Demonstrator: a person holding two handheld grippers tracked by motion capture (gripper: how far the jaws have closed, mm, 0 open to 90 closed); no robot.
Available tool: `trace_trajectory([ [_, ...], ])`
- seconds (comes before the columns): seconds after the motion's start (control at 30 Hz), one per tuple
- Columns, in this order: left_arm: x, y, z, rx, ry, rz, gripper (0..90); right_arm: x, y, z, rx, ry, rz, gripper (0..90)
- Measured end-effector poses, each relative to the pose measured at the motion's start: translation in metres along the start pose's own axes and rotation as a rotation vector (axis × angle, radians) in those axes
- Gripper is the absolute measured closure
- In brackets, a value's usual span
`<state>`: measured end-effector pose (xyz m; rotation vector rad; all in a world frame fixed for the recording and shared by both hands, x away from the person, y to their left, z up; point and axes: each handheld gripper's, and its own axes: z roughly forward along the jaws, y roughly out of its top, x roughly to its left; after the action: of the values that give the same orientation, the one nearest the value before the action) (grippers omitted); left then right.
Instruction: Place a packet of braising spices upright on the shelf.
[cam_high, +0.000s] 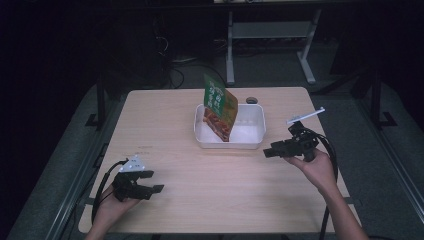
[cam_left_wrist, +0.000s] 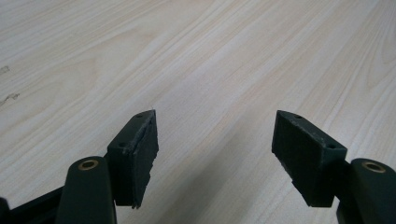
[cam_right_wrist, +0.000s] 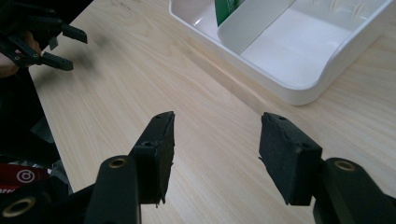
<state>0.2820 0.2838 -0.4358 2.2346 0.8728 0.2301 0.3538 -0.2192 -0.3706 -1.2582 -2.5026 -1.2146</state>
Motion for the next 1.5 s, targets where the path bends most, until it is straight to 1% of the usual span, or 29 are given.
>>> trace_trajectory([
  [0.4, 0.0, 0.0, -0.001, -0.004, 0.004, 0.003, 30.9, -0.003, -0.019, 0.005, 0.008, 0.007, 0.015, 44.5],
  [0.5, 0.0, 0.0, -0.001, -0.005, 0.004, 0.002, 30.7, -0.003, -0.022, 0.007, 0.015, 0.002, 0.016, 44.2],
  [0.53, 0.0, 0.0, -0.001, -0.005, 0.005, 0.002, 30.7, -0.004, -0.026, 0.009, 0.015, 0.008, 0.023, 44.2],
  [0.63, 0.0, 0.0, -0.001, -0.006, 0.007, 0.003, 30.6, -0.006, -0.032, 0.011, 0.02, 0.011, 0.031, 43.7],
  [1.23, -0.001, 0.0, 0.001, -0.006, 0.008, 0.005, 29.7, -0.01, -0.063, 0.013, 0.007, 0.017, 0.057, 42.5],
  [1.27, -0.001, 0.0, 0.001, -0.005, 0.01, 0.007, 29.7, -0.011, -0.067, 0.013, 0.006, 0.017, 0.059, 42.3],
  [1.4, -0.002, 0.0, 0.001, -0.005, 0.01, 0.006, 29.5, -0.011, -0.073, 0.014, 0.005, 0.018, 0.063, 42.2],
  [1.5, -0.002, 0.0, 0.001, -0.001, 0.01, 0.009, 29.5, -0.012, -0.081, 0.015, 0.005, 0.021, 0.07, 41.8],
])
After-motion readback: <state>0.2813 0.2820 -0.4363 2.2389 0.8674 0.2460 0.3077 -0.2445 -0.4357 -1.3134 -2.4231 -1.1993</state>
